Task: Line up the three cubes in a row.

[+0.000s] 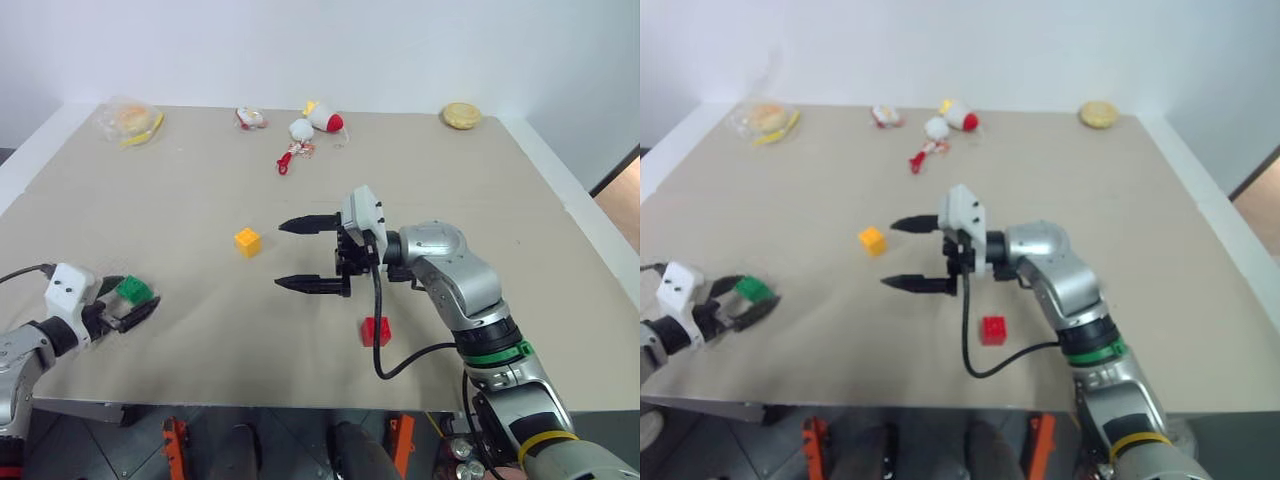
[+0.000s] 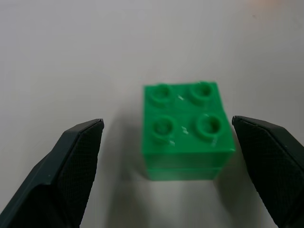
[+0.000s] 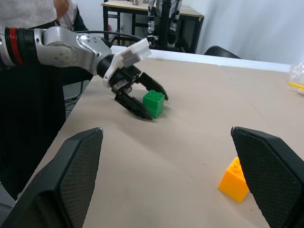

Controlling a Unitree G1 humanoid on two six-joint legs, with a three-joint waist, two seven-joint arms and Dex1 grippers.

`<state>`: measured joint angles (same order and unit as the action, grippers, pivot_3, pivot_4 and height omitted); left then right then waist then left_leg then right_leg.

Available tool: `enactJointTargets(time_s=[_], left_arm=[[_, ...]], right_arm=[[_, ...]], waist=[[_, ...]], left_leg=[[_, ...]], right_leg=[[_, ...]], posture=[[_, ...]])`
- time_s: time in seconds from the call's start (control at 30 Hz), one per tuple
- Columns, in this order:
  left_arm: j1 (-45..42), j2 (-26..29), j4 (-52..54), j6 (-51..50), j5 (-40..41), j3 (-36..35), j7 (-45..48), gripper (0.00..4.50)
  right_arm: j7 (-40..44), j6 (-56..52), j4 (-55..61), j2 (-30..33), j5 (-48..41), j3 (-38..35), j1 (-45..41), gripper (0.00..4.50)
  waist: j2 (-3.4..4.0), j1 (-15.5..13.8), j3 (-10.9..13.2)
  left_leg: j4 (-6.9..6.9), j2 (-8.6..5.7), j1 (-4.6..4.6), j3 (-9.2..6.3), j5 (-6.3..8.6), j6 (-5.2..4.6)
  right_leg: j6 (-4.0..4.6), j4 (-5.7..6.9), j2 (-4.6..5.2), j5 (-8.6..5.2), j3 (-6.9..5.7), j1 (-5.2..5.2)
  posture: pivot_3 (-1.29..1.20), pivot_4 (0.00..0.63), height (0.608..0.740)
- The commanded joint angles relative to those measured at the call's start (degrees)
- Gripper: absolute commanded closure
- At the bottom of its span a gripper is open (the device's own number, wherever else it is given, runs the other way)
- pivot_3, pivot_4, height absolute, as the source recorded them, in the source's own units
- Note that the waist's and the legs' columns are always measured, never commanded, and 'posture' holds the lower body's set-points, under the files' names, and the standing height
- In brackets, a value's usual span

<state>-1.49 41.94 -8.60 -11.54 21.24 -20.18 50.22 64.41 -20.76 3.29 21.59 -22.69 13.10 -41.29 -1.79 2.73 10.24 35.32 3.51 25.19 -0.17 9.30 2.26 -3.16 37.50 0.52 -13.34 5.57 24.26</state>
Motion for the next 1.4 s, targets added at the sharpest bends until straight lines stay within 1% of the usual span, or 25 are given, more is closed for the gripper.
enactJointTargets(time_s=[0.03,0.07,0.1,0.2,0.23,0.27,0.3,0.37,0.4,0.53,0.6,0.7,0.83,0.97,1.13,1.27,1.4], left_arm=[[-1.7,0.6,0.2,0.4,0.2,0.2,0.4,0.00],[-2.0,0.5,0.2,0.1,0.3,0.2,0.4,0.00],[-2.1,0.4,0.3,0.1,0.2,0.4,0.5,0.26],[-2.1,0.0,1.0,-0.2,0.2,0.7,0.2,1.15],[-2.1,-0.1,1.1,-0.3,0.2,0.7,0.0,1.67],[-2.1,-0.2,1.3,-0.4,0.4,0.5,-0.2,1.77],[-2.1,-0.3,1.7,-0.7,0.7,0.4,-0.5,2.30],[-2.2,-0.4,2.5,-1.6,1.3,0.0,-1.0,2.99],[-2.3,-0.4,2.7,-1.9,1.4,0.0,-1.1,3.13],[-2.7,-0.3,4.2,-3.0,2.6,0.8,0.2,3.11],[-3.1,-0.2,8.8,-6.7,6.8,2.3,3.6,3.11],[-4.3,0.5,14.2,-9.4,9.3,6.4,8.6,3.11],[-10.2,0.0,15.9,-8.4,7.0,15.9,15.0,3.11],[-17.4,-1.9,13.6,-5.8,4.0,24.1,20.5,3.11],[-25.5,-6.2,8.7,-3.9,1.3,31.4,25.3,3.11],[-31.4,-10.7,3.8,-2.6,-1.6,35.6,26.9,3.11],[-34.4,-14.2,0.5,-0.7,-3.9,37.7,27.2,3.11]], right_arm=[[-0.6,0.1,2.5,0.4,-1.2,-2.0,-0.1,0.04],[-0.7,0.2,2.5,0.5,-1.2,-2.0,-0.1,0.04],[-0.8,0.2,2.5,0.5,-1.3,-2.0,-0.1,0.01],[-0.9,0.2,2.5,0.5,-1.6,-2.0,-0.4,0.00],[-0.9,0.0,2.7,0.5,-1.9,-2.1,-0.4,0.00],[-0.8,-0.2,2.9,0.5,-2.6,-2.4,-0.4,0.00],[-0.5,-0.6,3.3,0.6,-3.4,-2.6,-0.3,0.00],[0.1,-1.5,4.2,0.9,-4.9,-3.2,0.0,0.00],[0.3,-2.0,4.7,1.1,-5.6,-3.3,0.1,0.00],[0.9,-3.6,6.4,2.0,-7.1,-3.5,0.9,0.00],[1.2,-5.2,8.6,3.5,-8.9,-4.5,2.6,0.00],[1.7,-7.2,12.0,7.1,-10.7,-5.7,6.3,0.00],[1.3,-8.7,15.8,12.4,-10.8,-7.3,12.3,0.00],[-0.4,-10.0,20.3,16.8,-10.9,-9.5,17.9,0.00],[-3.4,-12.9,26.1,21.6,-12.0,-13.5,23.6,0.00],[-6.0,-14.9,29.6,23.8,-13.8,-17.5,27.4,0.00],[-8.1,-16.5,32.6,25.3,-15.8,-21.1,30.4,0.00]], waist=[[0.00,0.0,0.0],[0.00,0.0,0.0],[0.00,0.0,0.0],[0.00,0.0,0.0],[0.00,0.0,0.0],[0.00,0.0,0.0],[0.00,0.0,0.0],[0.00,0.0,0.0],[0.00,0.0,0.0],[0.00,0.0,0.0],[-0.01,-0.1,0.0],[-0.02,-0.3,0.0],[-0.02,-0.3,0.0],[-0.02,0.0,0.0],[0.01,0.0,0.0],[-0.01,-0.1,0.0],[-0.01,0.0,0.0]], left_leg=[[0.00,0.01,0.00,0.00,0.00,0.00],[0.00,0.01,0.00,0.00,0.00,0.00],[0.01,0.03,-0.01,0.00,0.00,0.00],[0.03,0.03,-0.04,0.00,0.00,0.00],[0.02,0.05,-0.03,0.00,0.00,0.00],[0.02,0.05,-0.04,0.00,0.00,0.00],[0.02,0.05,-0.03,0.00,0.00,0.00],[0.02,0.06,-0.03,0.00,0.00,0.00],[0.03,0.06,-0.03,0.00,0.00,0.00],[0.04,0.06,-0.08,-0.01,0.00,0.00],[0.06,0.06,-0.08,-0.02,0.00,0.00],[0.08,0.05,-0.01,-0.02,-0.02,0.02],[0.12,0.02,-0.03,0.04,-0.02,0.03],[0.12,0.02,-0.04,0.01,-0.02,0.03],[0.13,0.03,-0.08,-0.01,-0.03,0.02],[0.25,0.02,-0.04,-0.06,-0.03,0.01],[0.34,-0.03,0.00,-0.05,-0.03,0.02]], right_leg=[[0.01,0.00,-0.01,0.00,0.00,0.00],[0.01,0.03,-0.02,0.01,0.00,0.00],[0.02,0.05,-0.03,0.02,0.00,0.00],[0.03,0.11,-0.06,0.02,0.04,0.02],[0.04,0.13,-0.08,0.01,0.03,0.02],[0.05,0.13,-0.08,0.01,0.03,0.03],[0.07,0.16,-0.09,-0.01,0.02,0.04],[0.09,0.21,-0.10,-0.03,0.02,0.06],[0.09,0.25,-0.10,-0.05,0.03,0.06],[0.11,0.41,-0.10,-0.11,0.03,0.08],[0.13,0.48,-0.11,-0.14,0.02,0.10],[0.03,0.52,-0.08,-0.26,0.03,0.06],[-0.02,0.52,-0.07,-0.31,0.10,0.00],[-0.02,0.53,-0.15,-0.31,0.12,0.01],[-0.03,0.61,-0.29,-0.32,0.24,0.03],[-0.06,0.62,-0.30,-0.31,0.23,-0.01],[-0.15,0.61,-0.27,-0.27,0.31,-0.05]], posture=[[0.00,0.150,0.737],[0.00,0.150,0.737],[0.00,0.150,0.737],[0.00,0.150,0.737],[0.00,0.150,0.737],[0.00,0.150,0.737],[0.00,0.150,0.737],[0.00,0.150,0.737],[0.00,0.150,0.737],[0.00,0.150,0.737],[0.00,0.150,0.737],[0.00,0.150,0.737],[0.00,0.150,0.737],[0.00,0.150,0.737],[0.00,0.150,0.737],[0.00,0.150,0.737],[0.00,0.150,0.737]])
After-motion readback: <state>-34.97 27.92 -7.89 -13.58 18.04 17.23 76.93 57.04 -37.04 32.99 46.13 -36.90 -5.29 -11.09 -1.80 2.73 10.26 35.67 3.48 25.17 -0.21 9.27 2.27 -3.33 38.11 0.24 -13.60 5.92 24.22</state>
